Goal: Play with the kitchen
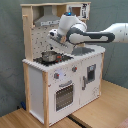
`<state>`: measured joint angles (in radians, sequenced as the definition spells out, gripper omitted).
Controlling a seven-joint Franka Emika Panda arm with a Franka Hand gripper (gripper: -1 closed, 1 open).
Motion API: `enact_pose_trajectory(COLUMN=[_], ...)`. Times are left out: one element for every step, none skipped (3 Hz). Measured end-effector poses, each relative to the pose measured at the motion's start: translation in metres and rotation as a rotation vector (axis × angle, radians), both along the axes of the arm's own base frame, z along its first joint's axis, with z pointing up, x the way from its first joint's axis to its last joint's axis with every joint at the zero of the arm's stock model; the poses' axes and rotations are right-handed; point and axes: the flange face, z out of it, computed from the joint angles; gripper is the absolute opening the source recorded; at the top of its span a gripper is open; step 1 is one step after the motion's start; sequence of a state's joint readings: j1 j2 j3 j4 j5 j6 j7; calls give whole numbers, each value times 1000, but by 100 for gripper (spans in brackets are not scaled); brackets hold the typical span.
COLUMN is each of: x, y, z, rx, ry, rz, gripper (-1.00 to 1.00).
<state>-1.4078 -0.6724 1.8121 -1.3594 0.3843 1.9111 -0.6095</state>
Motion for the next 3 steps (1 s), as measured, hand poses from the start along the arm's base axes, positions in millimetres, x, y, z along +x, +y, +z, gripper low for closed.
enact_pose_trajectory(x=[7, 13, 20], y=[8, 15, 18], z=[-2, -5, -5], rx=[4, 9, 13], ry=[17, 38, 66], rz=[21, 41, 55], gripper=[100, 100, 100])
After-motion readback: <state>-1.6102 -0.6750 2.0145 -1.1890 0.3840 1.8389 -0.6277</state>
